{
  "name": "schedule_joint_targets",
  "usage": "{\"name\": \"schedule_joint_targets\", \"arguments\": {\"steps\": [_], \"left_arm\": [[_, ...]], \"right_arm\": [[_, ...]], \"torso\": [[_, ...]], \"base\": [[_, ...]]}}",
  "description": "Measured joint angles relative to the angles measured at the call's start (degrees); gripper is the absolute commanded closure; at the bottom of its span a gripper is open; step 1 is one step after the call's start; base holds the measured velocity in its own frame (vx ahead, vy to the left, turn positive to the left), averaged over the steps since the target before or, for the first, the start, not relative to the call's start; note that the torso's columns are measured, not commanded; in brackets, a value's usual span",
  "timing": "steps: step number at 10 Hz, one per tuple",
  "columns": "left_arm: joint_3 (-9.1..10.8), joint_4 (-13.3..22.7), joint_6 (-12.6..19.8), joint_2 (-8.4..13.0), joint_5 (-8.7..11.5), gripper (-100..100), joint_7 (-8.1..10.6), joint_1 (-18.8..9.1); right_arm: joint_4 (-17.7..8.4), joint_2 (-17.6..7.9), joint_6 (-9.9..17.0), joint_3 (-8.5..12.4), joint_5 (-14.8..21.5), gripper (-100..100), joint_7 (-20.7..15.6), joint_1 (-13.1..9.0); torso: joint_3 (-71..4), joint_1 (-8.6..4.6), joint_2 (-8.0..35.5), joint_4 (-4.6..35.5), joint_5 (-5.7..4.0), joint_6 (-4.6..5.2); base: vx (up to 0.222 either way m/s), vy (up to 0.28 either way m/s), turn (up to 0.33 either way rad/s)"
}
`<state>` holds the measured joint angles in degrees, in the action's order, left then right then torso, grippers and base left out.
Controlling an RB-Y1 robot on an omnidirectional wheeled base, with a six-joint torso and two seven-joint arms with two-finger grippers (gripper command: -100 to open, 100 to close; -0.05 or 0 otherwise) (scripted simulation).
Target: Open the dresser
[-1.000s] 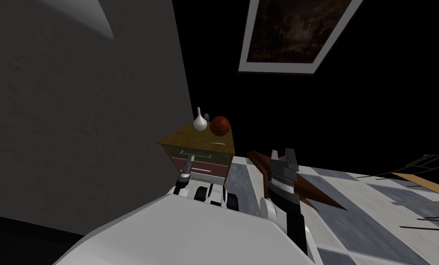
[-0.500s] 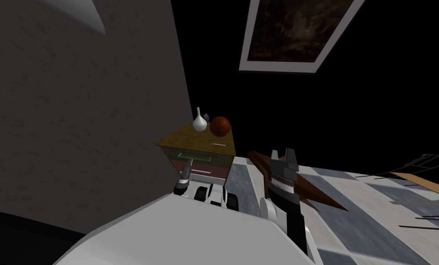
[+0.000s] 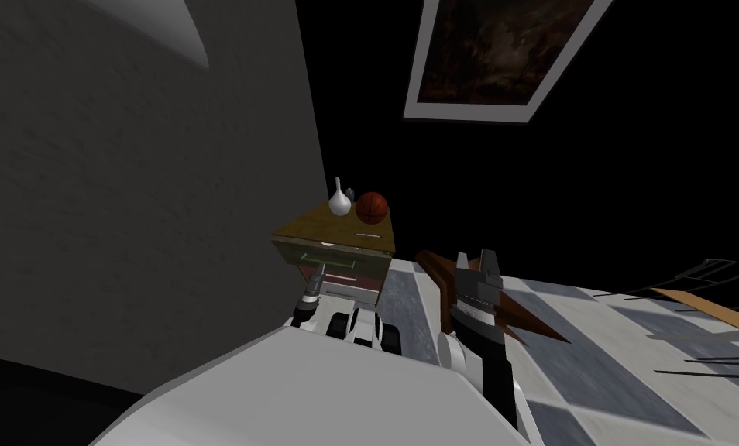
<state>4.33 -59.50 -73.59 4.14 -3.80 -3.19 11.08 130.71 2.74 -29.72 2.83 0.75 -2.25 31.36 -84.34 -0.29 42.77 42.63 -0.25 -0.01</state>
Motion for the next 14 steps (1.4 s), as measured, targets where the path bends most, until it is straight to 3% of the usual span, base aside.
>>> {"name": "schedule_joint_targets", "arguments": {"steps": [8,14], "left_arm": [[-0.45,-1.6,1.8,0.9,-0.2,100,1.45,0.9],[-1.72,7.4,0.8,-0.6,-1.0,100,-0.08,-7.8]], "right_arm": [[0.0,0.0,0.0,0.0,0.0,0,0.0,0.0],[0.0,0.0,0.0,0.0,0.0,0,0.0,0.0]], "torso": [[-0.2,0.05,-0.3,0.1,-0.09,-0.04],[-0.2,0.22,-0.4,-0.2,0.14,-0.01]], "base": [[-0.145,-0.009,0.034],[-0.112,0.023,0.109]]}}
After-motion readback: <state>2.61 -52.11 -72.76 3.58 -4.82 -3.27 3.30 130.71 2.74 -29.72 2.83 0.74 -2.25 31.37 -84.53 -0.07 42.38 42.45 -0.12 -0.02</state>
